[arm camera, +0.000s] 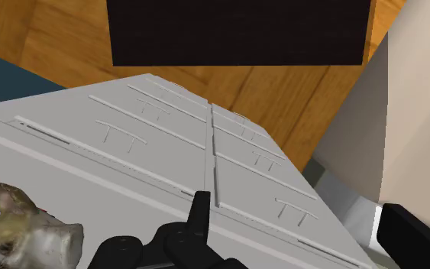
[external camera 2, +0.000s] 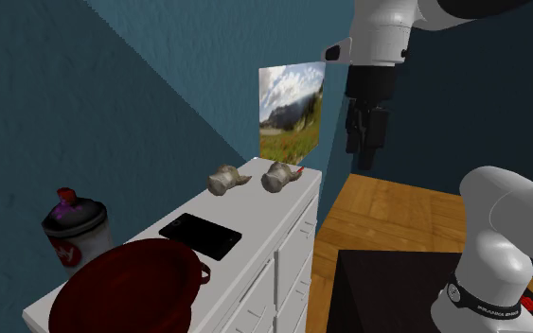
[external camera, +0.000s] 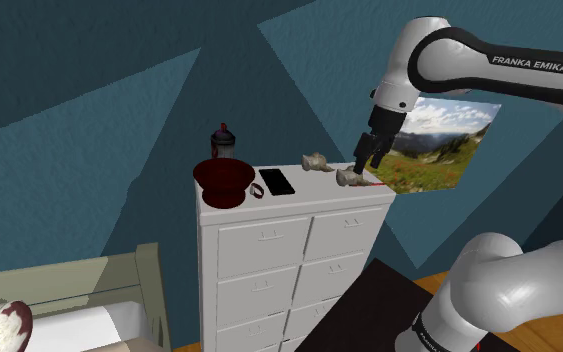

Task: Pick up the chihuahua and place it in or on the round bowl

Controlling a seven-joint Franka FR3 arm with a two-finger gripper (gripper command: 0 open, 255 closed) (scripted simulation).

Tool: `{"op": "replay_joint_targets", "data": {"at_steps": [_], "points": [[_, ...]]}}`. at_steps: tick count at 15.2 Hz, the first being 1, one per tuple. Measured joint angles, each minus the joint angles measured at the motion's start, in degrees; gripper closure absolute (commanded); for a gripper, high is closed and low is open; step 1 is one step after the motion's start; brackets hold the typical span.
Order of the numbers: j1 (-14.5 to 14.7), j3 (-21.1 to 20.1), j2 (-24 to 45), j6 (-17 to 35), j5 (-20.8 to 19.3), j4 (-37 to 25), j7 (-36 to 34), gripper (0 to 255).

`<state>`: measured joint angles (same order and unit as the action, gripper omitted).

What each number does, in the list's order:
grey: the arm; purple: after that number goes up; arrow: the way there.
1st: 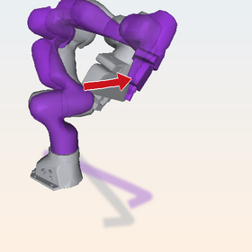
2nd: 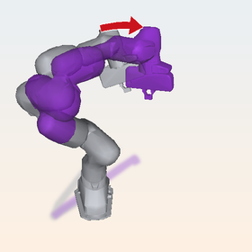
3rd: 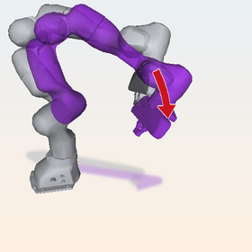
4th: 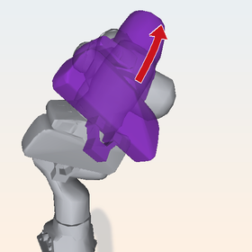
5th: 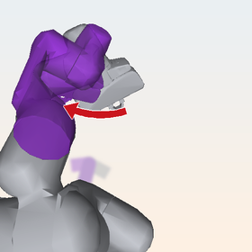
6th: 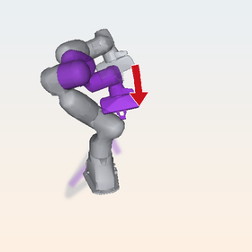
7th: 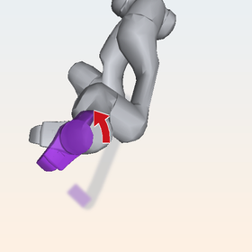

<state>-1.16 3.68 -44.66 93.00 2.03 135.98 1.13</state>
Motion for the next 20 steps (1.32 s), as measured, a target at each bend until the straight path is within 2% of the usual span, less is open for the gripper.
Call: {"op": "replay_joint_targets", "data": {"at_steps": [3,10,16,20], "points": [[-0.1,1.1,0.9,1.4,-1.1,0.3,2.1,0],[-0.5,7.5,8.8,11.3,-6.8,0.9,14.1,0],[-0.1,13.0,18.7,20.4,-9.5,-1.8,24.3,0],[0.7,16.4,26.9,25.6,-9.4,-6.2,31.3,0]]}}
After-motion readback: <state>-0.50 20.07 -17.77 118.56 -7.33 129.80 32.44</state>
